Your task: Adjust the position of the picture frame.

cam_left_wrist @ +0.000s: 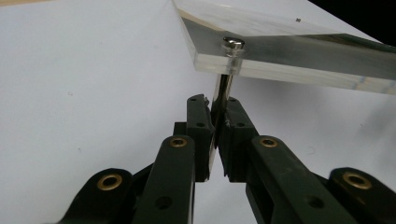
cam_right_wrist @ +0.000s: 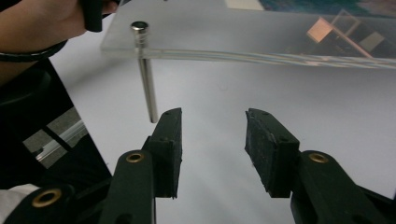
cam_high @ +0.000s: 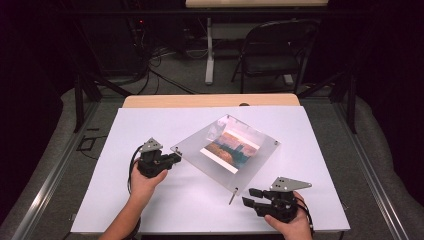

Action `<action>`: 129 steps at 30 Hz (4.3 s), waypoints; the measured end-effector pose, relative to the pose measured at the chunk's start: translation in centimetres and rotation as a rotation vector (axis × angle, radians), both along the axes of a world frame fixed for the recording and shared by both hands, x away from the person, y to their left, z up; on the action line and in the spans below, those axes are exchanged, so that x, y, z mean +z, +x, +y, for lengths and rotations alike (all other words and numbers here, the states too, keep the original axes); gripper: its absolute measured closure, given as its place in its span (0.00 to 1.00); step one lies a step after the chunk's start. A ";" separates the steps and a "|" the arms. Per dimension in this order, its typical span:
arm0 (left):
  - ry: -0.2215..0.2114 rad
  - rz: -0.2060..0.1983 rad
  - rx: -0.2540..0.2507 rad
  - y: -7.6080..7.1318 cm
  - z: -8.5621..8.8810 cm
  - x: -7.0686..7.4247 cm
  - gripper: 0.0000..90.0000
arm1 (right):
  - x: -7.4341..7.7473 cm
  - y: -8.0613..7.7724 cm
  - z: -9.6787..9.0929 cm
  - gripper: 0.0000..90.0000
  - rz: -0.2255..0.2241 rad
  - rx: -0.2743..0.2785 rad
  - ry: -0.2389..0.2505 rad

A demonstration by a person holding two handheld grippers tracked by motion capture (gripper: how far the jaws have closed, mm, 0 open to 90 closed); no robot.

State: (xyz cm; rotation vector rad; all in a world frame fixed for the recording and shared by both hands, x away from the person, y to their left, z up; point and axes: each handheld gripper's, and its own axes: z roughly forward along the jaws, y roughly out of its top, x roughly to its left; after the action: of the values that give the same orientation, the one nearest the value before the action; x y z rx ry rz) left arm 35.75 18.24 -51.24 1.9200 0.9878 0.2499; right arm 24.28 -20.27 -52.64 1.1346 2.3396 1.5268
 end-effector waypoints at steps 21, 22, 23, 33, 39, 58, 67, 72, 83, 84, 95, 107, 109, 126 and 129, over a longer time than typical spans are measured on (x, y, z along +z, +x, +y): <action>-0.007 0.003 -0.010 -0.9 -0.2 -0.2 0.93 | -0.5 0.6 3.3 0.77 0.003 0.106 0.036; -0.007 0.003 -0.009 -1.0 -0.2 -0.2 0.93 | -0.5 0.6 3.4 0.78 0.004 0.113 0.040; -0.007 0.003 -0.010 -1.1 -0.2 -0.2 0.93 | -0.6 0.7 3.5 0.80 0.009 0.116 0.039; -0.001 0.000 -0.025 -1.3 -0.2 -0.4 0.93 | -0.6 0.7 3.6 0.95 0.019 0.157 0.039; -0.001 -0.001 -0.031 -1.6 -0.2 -0.4 0.94 | -0.5 0.7 3.5 0.95 0.021 0.155 0.031; -0.048 0.004 -0.087 -6.4 -0.9 0.1 0.95 | 0.4 2.1 -0.5 0.95 0.015 -0.006 0.024; -0.071 0.033 -0.143 -8.9 -2.2 -0.4 0.94 | 0.2 2.9 -2.0 0.95 -0.014 -0.101 -0.022; -0.086 0.031 -0.129 -8.8 -2.0 -0.3 0.95 | 0.1 3.1 -2.1 0.95 -0.020 -0.109 -0.024; -0.107 0.029 -0.067 -6.8 -1.1 0.0 0.95 | 0.5 5.2 -0.9 0.95 -0.039 -0.104 -0.012; -0.114 0.026 -0.061 -6.5 -1.0 0.2 0.95 | 0.6 5.5 -0.8 0.95 -0.038 -0.107 -0.009; -0.122 0.019 0.021 -2.3 0.1 0.9 0.95 | 1.5 9.3 0.8 0.95 -0.028 -0.133 0.017; -0.060 0.031 0.029 -1.0 -0.6 -1.0 0.95 | -0.3 11.1 1.2 0.95 -0.023 -0.166 -0.024; -0.044 0.036 0.026 -1.2 -0.7 -1.4 0.95 | -0.8 11.1 1.2 0.95 -0.013 -0.169 -0.037; -0.011 0.042 0.057 -0.6 -0.5 -2.8 0.95 | -2.3 11.3 2.2 0.95 -0.020 -0.168 -0.084; -0.012 0.043 0.053 -0.7 -0.5 -2.8 0.95 | -2.3 11.3 2.1 0.94 -0.011 -0.170 -0.087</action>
State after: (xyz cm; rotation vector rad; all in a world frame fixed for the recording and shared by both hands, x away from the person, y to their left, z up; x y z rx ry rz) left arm 35.02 17.72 -54.05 1.8972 1.0669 0.2335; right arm 35.57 -18.19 -54.90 1.2637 2.2142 1.3575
